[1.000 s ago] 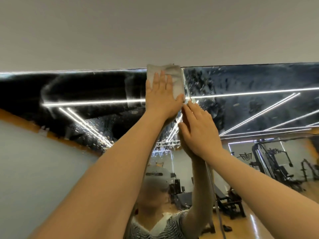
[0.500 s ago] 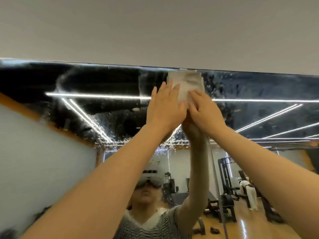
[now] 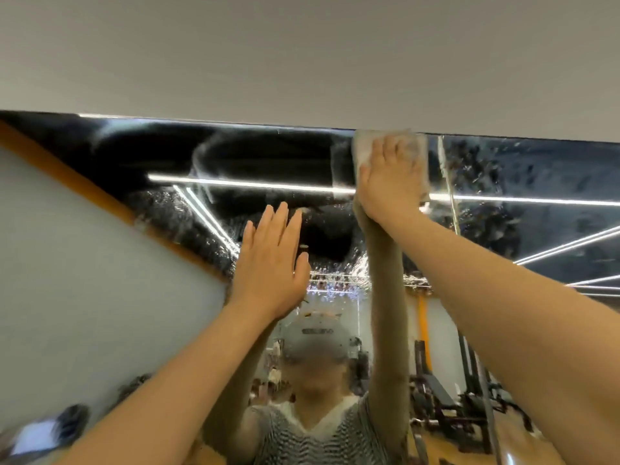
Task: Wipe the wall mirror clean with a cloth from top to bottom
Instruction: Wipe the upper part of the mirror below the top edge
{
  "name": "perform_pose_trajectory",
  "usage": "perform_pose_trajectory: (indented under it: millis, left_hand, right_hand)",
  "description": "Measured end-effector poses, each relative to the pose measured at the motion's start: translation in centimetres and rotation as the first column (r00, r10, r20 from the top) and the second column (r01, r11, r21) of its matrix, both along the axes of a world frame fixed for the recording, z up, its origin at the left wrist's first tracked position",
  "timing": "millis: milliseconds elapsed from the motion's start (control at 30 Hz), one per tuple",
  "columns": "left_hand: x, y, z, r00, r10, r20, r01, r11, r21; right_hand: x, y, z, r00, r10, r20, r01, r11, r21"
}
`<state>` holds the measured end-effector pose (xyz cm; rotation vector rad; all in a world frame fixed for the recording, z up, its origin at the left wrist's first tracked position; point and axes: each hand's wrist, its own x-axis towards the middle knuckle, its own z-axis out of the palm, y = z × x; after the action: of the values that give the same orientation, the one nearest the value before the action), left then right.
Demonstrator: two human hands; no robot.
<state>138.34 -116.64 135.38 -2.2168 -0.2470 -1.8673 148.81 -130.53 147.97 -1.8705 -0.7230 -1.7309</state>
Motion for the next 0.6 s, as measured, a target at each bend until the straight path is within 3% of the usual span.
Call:
perform_pose_trajectory:
  millis: [100, 300, 600]
  left_hand:
    - [0.5, 0.5, -0.2, 1.000, 0.009, 0.027, -0.009, 1.000, 0.025]
    - [0.7, 0.9, -0.2, 0.999, 0.007, 0.050, -0.009, 0.999, 0.041]
    - [0.6, 1.0, -0.2, 0.999, 0.047, 0.027, -0.048, 0.998, 0.046]
  right_hand:
    - [-1.9, 3.6, 0.3, 0.988, 0.005, 0.152, 0.022, 0.984, -0.175]
    - [-1.5, 3.0, 1.0, 0.984, 0.055, 0.167, -0.002, 0.954, -0.299]
    - [4.3, -6.6, 1.3, 0.999, -0.048, 0.018, 0.048, 0.998, -0.033]
